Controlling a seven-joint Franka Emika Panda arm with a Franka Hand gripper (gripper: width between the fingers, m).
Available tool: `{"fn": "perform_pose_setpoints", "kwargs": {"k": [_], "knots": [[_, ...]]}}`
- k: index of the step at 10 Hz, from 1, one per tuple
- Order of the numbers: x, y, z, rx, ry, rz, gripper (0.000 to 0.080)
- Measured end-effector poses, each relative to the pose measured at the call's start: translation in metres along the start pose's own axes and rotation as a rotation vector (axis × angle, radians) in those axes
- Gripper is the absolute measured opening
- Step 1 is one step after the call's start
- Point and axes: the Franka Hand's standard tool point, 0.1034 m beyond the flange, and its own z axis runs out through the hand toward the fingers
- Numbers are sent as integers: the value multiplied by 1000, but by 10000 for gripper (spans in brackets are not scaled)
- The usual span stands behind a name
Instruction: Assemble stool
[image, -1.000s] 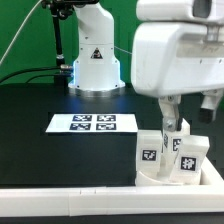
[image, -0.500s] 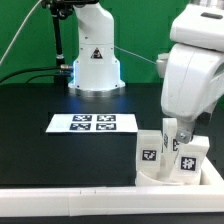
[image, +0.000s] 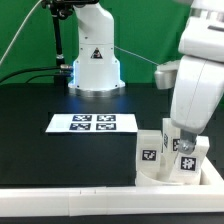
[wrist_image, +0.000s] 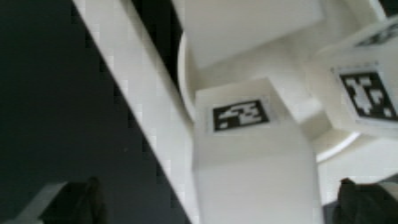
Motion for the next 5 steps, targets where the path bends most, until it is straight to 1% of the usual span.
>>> {"fn": "perform_pose_setpoints", "kwargs": {"k": [1, 3, 4, 5], "knots": [[0, -1, 5, 2, -4, 7, 649], [-2, 0, 6, 3, -5, 13, 649], [-2, 0, 6, 3, -6, 14, 563], [-3, 1, 6, 4, -6, 16, 426]]}}
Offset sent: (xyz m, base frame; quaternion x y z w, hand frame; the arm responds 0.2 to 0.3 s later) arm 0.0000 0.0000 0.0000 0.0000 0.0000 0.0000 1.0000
